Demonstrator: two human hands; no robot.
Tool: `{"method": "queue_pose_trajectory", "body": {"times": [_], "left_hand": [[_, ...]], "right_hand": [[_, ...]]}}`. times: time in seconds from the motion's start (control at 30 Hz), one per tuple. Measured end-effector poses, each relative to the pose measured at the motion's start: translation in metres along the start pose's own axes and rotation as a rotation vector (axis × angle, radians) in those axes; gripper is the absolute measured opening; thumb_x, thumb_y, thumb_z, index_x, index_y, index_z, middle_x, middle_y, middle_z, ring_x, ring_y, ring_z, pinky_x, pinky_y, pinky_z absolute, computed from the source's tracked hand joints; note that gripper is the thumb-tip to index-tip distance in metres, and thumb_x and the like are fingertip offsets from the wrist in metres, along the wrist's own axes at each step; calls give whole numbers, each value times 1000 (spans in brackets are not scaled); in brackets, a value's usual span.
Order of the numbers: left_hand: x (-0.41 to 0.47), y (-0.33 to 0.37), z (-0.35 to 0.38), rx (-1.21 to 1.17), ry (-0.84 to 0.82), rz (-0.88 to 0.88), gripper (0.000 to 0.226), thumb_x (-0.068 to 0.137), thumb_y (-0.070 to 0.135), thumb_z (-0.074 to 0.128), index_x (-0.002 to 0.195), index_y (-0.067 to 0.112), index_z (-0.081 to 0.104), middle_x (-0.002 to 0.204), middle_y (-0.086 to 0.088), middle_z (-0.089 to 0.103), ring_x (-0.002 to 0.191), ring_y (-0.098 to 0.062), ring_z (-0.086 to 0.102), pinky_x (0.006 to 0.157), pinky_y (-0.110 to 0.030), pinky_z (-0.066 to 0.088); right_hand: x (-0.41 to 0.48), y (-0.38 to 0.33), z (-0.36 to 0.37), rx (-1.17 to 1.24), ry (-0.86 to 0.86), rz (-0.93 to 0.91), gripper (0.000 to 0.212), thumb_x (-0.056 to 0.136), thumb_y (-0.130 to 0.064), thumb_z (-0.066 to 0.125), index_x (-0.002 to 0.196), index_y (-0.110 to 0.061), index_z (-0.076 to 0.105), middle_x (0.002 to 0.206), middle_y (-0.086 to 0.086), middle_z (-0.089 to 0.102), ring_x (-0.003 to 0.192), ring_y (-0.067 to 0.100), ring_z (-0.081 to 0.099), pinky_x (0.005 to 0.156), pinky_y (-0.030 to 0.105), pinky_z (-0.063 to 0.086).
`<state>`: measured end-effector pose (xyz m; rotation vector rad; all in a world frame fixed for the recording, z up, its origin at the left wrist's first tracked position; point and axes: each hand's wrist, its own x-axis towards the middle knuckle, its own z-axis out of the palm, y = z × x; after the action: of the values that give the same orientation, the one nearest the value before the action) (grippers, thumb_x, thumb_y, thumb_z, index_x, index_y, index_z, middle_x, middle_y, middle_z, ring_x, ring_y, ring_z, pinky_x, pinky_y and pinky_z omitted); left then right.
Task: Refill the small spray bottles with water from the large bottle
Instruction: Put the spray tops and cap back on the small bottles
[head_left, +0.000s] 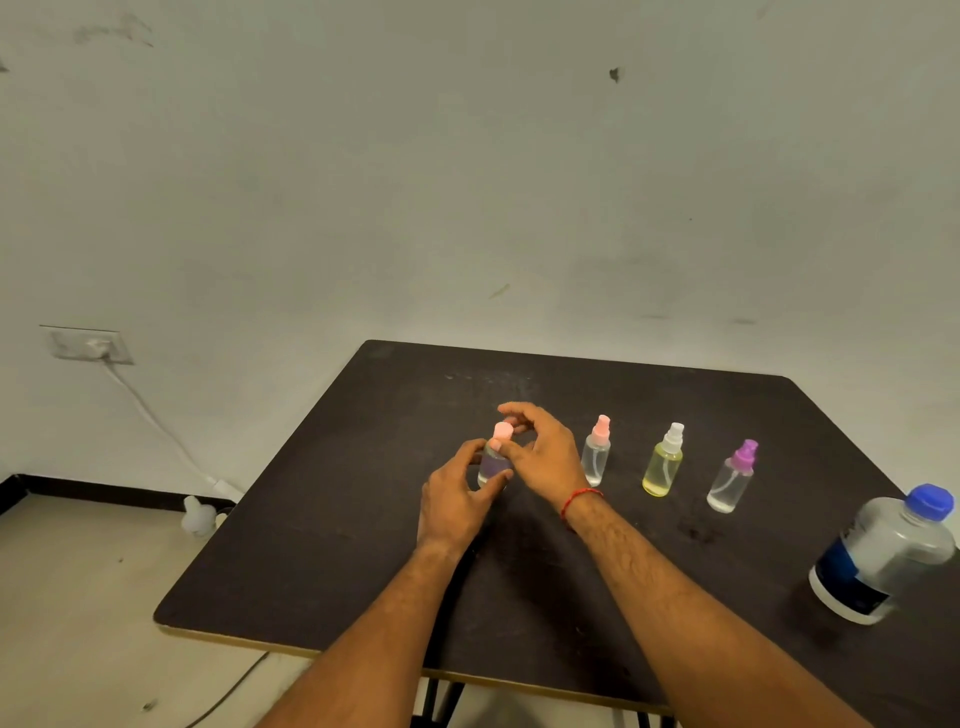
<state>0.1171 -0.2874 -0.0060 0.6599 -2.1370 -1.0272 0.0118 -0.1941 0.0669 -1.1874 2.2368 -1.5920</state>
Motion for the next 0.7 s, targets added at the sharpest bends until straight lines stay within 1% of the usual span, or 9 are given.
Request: {"method": "queue_pose_trajectory", "body": {"times": [0.07, 0.13, 0.2, 0.27, 0.37, 0.43, 0.5, 0.57, 0.7], "left_hand": [[0, 0, 0, -2, -6, -3, 42, 86, 53, 75, 123, 48, 55, 103, 37, 58, 95, 28, 52, 78, -6, 40], [0, 0, 0, -8, -9, -1, 41, 86, 55, 74, 122, 50, 55, 102, 38, 59, 96, 28, 53, 77, -6, 41], [-1, 0, -1, -23, -19, -2, 41, 86, 57, 73, 122, 49, 55, 105, 33, 64, 97, 21, 58, 78, -11, 47], [-1, 0, -1, -42, -28, 1, 41, 87, 56, 73, 123, 47, 56, 110, 24, 68, 98, 11, 63, 83, -18, 54], [-2, 3, -2, -63, -45, 15, 38, 88, 54, 72, 121, 45, 56, 108, 22, 69, 93, 5, 66, 80, -22, 57], [-3, 5, -2, -71, -47, 33, 34, 90, 50, 72, 119, 43, 57, 105, 20, 69, 82, 4, 65, 73, -20, 54], [-5, 7, -3, -75, -42, 46, 30, 91, 46, 72, 117, 43, 56, 101, 19, 68, 71, 7, 60, 65, -12, 47], [-6, 9, -4, -81, -41, 50, 29, 92, 42, 72, 116, 45, 56, 99, 20, 67, 72, 10, 58, 62, -9, 45], [-7, 11, -5, -96, -56, 45, 29, 94, 37, 71, 115, 48, 55, 102, 20, 68, 80, 7, 62, 67, -11, 49]], "right_hand": [[1, 0, -1, 17, -59, 16, 40, 86, -9, 72, 119, -30, 65, 114, -12, 64, 106, 3, 59, 89, 22, 52], [1, 0, -1, 39, -90, 20, 35, 88, -5, 67, 113, -29, 69, 113, -9, 67, 110, 7, 61, 80, 18, 54], [0, -1, 0, 35, -80, 8, 32, 88, -4, 67, 105, -30, 71, 109, -8, 69, 107, 8, 62, 70, 12, 52], [-1, 0, 0, 3, -62, -11, 30, 86, -5, 70, 101, -31, 72, 107, -5, 69, 103, 7, 62, 69, 8, 50], [-3, 1, 0, -33, -19, -35, 29, 83, -8, 74, 99, -32, 72, 102, -6, 67, 95, 5, 61, 70, 3, 46], [-5, 1, 1, -35, 21, -47, 31, 80, -8, 75, 96, -34, 72, 97, -7, 65, 89, 3, 62, 71, 4, 46], [-7, 1, 4, -45, 54, -55, 32, 80, -7, 75, 94, -36, 71, 96, -8, 65, 87, 2, 62, 71, 6, 47], [-9, 0, 8, -51, 91, -55, 34, 80, -6, 75, 92, -38, 69, 95, -8, 64, 86, 0, 62, 71, 6, 47], [-13, -3, 14, -67, 163, -44, 29, 82, -5, 72, 93, -32, 71, 93, -9, 62, 85, 3, 62, 74, 9, 48]]}}
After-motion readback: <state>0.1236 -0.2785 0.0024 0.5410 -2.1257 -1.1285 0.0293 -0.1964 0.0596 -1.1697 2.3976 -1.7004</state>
